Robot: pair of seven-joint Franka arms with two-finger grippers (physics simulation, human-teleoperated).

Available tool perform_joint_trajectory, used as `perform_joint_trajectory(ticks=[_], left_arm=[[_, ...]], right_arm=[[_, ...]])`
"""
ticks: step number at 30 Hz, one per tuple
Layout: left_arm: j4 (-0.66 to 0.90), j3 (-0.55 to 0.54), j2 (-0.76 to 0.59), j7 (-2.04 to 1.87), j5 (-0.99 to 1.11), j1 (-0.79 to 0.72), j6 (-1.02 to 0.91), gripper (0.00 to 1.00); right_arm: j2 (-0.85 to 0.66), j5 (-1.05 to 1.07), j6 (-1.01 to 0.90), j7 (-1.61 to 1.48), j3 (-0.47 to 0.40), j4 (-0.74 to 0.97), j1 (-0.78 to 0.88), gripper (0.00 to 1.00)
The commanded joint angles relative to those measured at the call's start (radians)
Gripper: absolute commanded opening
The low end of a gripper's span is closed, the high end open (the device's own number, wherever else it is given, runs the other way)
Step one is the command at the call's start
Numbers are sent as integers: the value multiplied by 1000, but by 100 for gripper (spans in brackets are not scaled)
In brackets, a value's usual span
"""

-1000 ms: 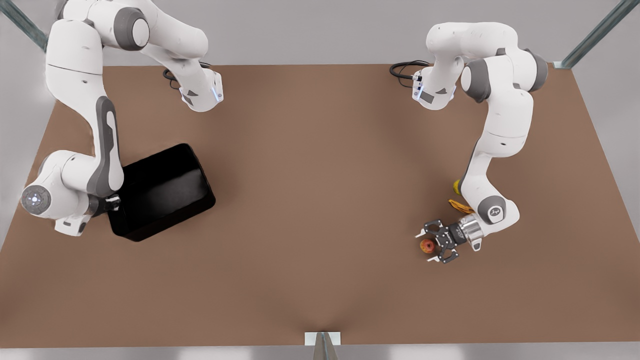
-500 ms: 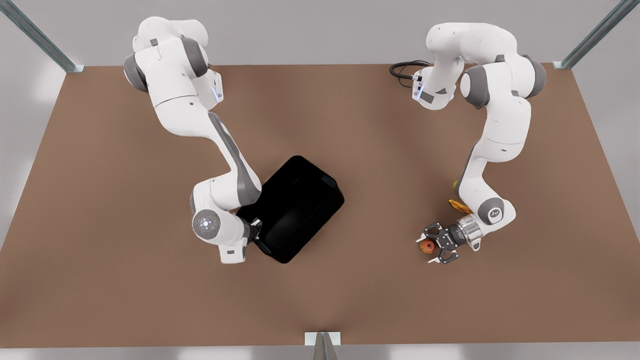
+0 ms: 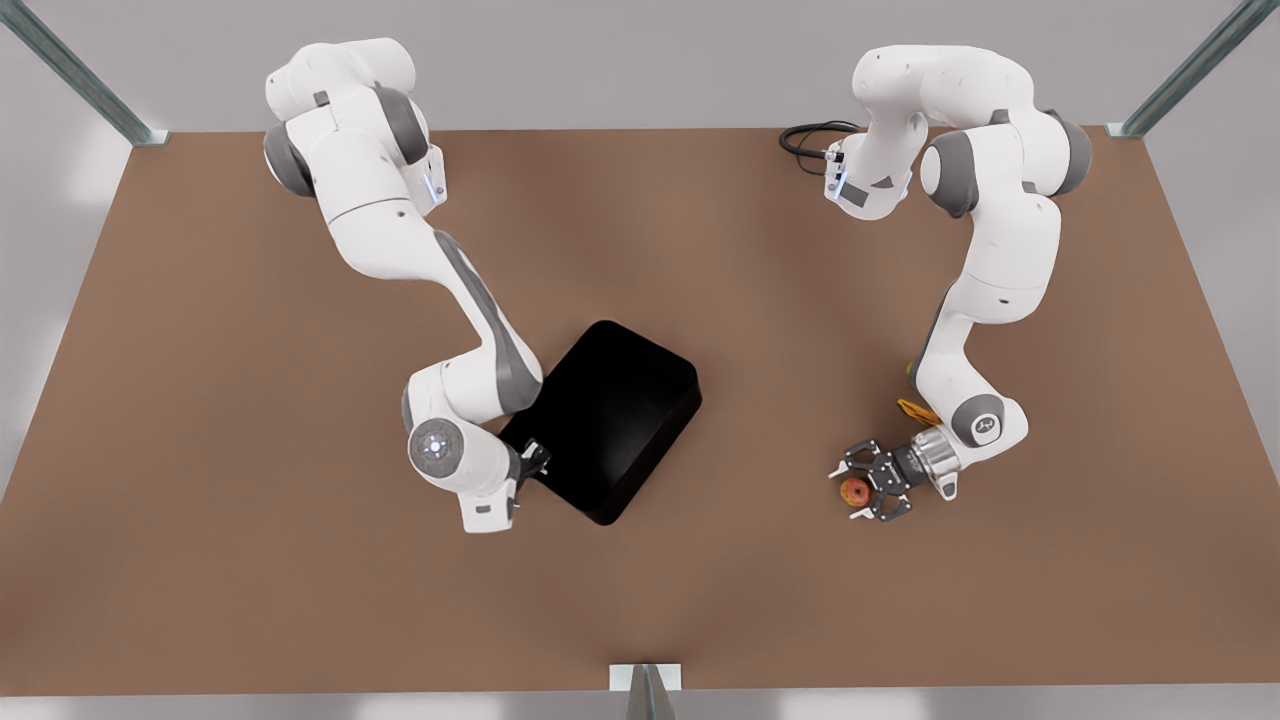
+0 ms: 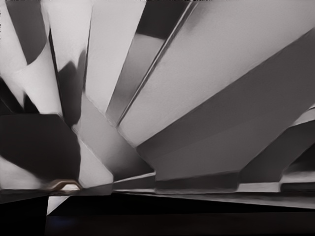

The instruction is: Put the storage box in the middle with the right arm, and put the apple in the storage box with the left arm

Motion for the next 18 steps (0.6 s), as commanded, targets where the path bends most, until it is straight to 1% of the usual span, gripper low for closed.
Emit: perform_joint_trajectory(ticks=[1,3,6,7,8,10,11,12,13,14,15,17,18], left_arm=[[1,0,14,-170,-192,3,-1,91],[1,0,14,-177,-192,2,-1,92],[3,0,14,-172,-192,2,-2,92],[6,1,12,-163,-190,3,-10,93],[6,4,12,-158,-189,3,-19,93],[4,4,11,-131,-187,3,-28,93],[4,4,11,-121,-187,2,-36,93],[3,4,9,-112,-184,2,-35,93],[1,4,11,-104,-184,2,-35,93],[1,4,9,-108,-184,3,-35,92],[1,4,11,-109,-184,2,-35,83],[1,4,9,-118,-184,3,-35,63],[3,4,9,-117,-184,2,-35,60]], right_arm=[[0,0,-2,0,-1,2,-2,100],[-32,0,-32,3,-5,4,-8,100],[-198,-1,-294,8,-21,-1,-101,100],[-229,-1,-356,8,-33,2,-126,100],[-328,-15,-403,9,-34,-22,-178,100],[-555,-156,-544,9,-33,-103,-264,100],[-609,-159,-589,8,-33,-131,-296,100],[-632,-159,-601,9,-33,-136,-311,100],[-719,-177,-601,11,-31,-184,-339,100],[-836,-236,-598,12,-31,-281,-361,100],[-867,-262,-600,9,-31,-303,-382,100],[-858,-262,-604,9,-31,-309,-391,100],[-858,-262,-604,3,-31,-309,-399,100]])
